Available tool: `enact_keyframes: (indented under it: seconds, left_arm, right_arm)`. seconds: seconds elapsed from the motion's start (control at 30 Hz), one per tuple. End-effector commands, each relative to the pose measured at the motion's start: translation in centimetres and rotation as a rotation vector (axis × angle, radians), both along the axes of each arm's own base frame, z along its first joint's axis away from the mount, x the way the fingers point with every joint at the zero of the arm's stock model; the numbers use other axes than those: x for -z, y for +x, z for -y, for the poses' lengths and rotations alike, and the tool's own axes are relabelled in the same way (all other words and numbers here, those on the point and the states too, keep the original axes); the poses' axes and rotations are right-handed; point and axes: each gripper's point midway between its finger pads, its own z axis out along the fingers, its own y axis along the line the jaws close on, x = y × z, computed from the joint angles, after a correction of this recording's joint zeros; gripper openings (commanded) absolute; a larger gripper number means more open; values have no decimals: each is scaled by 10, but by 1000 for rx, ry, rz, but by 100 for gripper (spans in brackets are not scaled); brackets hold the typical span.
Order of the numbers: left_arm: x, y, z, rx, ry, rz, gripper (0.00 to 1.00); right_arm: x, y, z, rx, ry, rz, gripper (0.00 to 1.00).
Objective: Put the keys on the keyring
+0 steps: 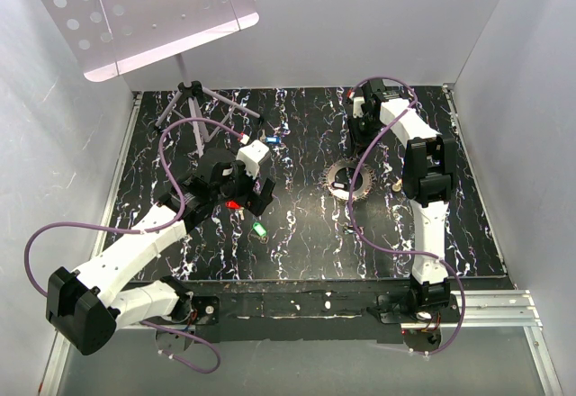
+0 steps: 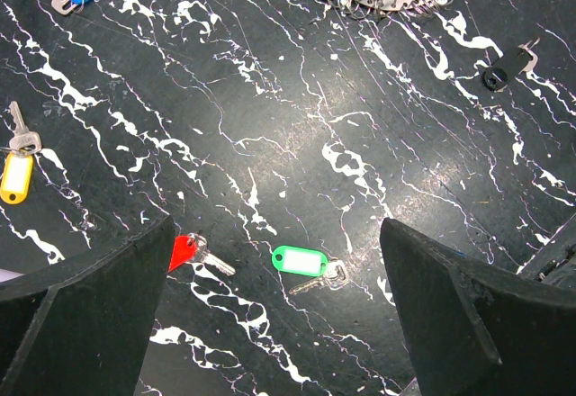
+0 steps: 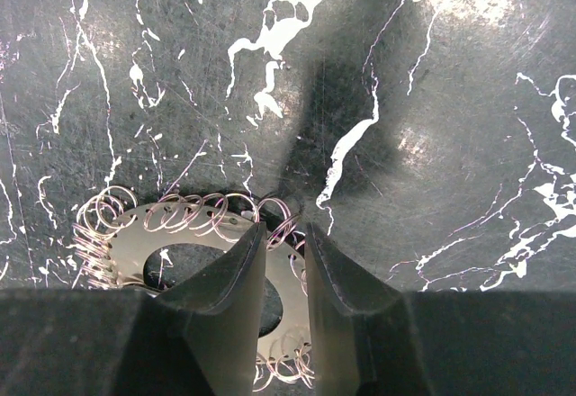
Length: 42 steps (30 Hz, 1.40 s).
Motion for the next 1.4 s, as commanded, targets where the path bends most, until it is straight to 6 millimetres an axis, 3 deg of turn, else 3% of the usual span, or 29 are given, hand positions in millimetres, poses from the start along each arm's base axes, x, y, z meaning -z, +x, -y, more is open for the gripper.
enact_keyframes:
  seconds: [0.0, 0.3, 0.73, 1.37]
  left_arm:
    - [-9, 0, -2, 4, -6, 24, 98]
    - [-9, -1, -2, 7, -8, 23, 98]
    - [-9, -1, -2, 10, -6, 25, 98]
    - [-10, -1, -2, 10, -8, 27, 98]
  right_arm:
    - [-8, 6, -3, -17, -1, 24, 33]
    - [-9, 4, -3, -20, 0, 20, 30]
    - [-4, -1, -5, -35, 9, -3, 37]
    - [-2, -3, -6, -47, -10, -9, 34]
